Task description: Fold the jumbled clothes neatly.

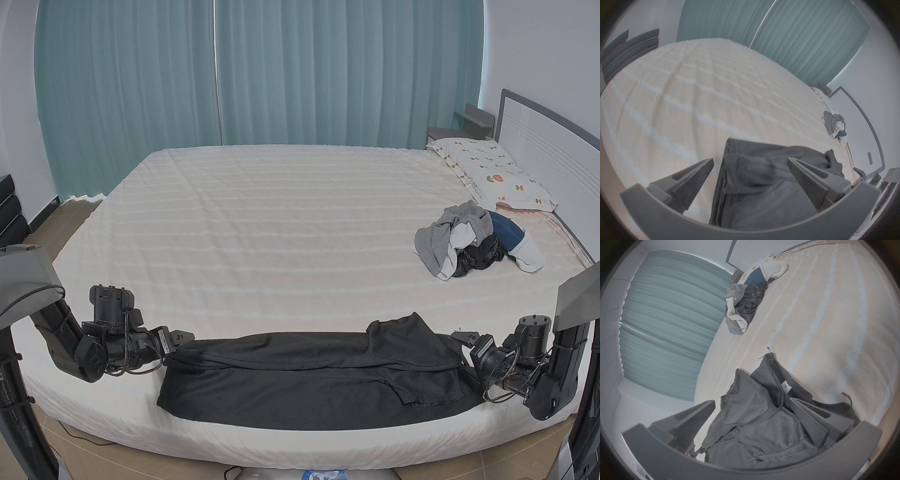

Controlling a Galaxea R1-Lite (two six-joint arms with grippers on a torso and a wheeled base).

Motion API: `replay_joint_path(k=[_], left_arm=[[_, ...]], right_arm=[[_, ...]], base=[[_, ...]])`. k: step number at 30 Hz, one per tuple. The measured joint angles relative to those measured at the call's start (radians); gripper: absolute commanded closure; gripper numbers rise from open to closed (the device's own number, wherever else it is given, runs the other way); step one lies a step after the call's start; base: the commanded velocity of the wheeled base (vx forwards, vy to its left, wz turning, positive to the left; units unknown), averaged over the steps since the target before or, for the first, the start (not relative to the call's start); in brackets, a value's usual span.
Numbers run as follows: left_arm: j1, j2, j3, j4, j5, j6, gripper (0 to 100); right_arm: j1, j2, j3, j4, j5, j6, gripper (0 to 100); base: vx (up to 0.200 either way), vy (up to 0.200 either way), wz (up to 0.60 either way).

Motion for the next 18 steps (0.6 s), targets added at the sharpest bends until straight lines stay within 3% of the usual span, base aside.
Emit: replay_joint_path(k=[7,8,18], left_arm=[[-0.020,0.012,0.020,-0.015,0.002,0.003,0],[-0.023,0.013,0.023,-0.015,0.002,0.004,100],[-0.018,0.016,0.030,-0.010,0.017,0.032,100]], right_arm=[[0.006,0.006,0.000,0.000,0.000,0.000,0],[0.006,0.006,0.000,0.000,0.000,-0.001,0],[0.006,0.008,0.000,0.000,-0.001,-0.002,0]], base=[[0.000,0.000,0.00],[0.000,0.000,0.00],[0.000,0.000,0.00]])
